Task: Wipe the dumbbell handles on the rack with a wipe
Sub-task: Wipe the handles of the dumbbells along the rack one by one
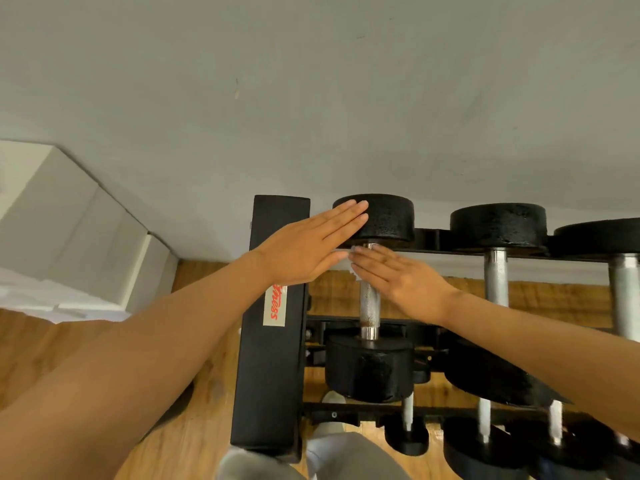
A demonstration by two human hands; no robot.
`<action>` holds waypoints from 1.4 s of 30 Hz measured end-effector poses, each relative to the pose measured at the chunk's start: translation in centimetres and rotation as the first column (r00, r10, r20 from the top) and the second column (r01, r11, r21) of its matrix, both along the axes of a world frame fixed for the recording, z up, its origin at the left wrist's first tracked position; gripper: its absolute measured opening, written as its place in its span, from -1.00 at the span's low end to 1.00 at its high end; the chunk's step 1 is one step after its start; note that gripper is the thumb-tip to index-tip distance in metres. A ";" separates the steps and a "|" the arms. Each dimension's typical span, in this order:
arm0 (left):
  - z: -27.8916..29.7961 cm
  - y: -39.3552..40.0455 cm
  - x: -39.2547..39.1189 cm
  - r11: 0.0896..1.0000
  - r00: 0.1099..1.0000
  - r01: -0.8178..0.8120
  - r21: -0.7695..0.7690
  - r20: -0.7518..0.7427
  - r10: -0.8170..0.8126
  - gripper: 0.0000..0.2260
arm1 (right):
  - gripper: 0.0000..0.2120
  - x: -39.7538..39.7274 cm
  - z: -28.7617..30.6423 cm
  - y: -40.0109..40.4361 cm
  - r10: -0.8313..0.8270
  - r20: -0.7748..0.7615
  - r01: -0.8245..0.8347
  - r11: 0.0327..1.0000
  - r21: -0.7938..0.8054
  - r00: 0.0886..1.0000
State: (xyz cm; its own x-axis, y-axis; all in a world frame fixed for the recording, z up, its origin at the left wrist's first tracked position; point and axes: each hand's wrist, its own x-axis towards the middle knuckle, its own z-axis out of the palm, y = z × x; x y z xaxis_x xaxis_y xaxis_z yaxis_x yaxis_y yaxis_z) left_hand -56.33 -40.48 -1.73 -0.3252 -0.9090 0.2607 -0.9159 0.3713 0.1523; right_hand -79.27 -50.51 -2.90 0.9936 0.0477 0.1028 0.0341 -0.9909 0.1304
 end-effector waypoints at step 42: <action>0.1 0.7 0.1 0.998 0.992 0.008 0.064 -0.125 0.000 -0.51 | -0.49 -1.2 0.5 -0.6 0.229 -0.321 -0.254 0.967 -0.035 0.919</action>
